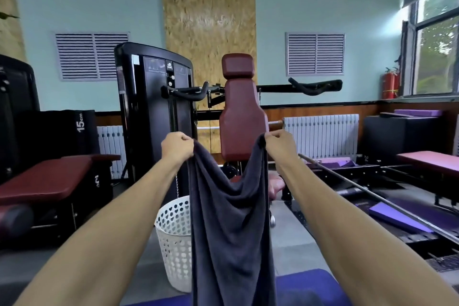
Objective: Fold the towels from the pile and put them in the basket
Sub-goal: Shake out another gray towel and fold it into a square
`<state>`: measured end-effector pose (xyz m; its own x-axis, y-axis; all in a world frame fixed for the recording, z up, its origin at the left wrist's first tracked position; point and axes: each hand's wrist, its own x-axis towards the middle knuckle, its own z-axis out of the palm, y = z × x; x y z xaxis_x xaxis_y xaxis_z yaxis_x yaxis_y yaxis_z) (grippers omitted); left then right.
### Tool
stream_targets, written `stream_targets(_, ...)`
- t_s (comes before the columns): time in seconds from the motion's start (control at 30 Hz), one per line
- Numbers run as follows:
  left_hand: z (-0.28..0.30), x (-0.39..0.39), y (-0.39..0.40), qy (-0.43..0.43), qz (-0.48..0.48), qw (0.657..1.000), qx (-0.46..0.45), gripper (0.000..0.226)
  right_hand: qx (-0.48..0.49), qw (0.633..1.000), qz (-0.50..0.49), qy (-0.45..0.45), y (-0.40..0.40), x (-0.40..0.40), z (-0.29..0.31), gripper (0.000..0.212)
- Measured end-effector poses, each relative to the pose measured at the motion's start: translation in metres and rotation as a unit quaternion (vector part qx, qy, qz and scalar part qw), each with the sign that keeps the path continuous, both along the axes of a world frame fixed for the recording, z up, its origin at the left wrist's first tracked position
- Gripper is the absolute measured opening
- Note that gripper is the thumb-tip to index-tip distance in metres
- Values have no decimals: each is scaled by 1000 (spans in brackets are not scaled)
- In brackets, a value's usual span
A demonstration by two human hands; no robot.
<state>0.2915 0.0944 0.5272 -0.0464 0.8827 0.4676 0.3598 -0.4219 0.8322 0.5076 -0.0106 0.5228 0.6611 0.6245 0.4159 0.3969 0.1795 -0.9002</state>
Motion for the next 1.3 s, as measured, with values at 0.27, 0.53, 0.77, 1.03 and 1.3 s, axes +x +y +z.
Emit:
stream_targets(0.27,59,16,66,-137,-35,980,138,8,172,971,63,151,81,25,57,10)
stream_targets(0.53,88,8,72,-201,-81,961,174,9,207,976,33,67,74,29,77,7)
stream_targets(0.77,29,-12,19,-110,-47,985,121,14,102,995,-3,-15,18,15,14,17)
stream_targets(1.03,-62,-45,-81,-44,-101,993,33,25,-6,996,-10,-89,-81,-19,-74,15)
stream_targets(1.3,-73,-55,-166,-70,-148,986,40,16,14,990,-29,-134,-157,-46,-88,16)
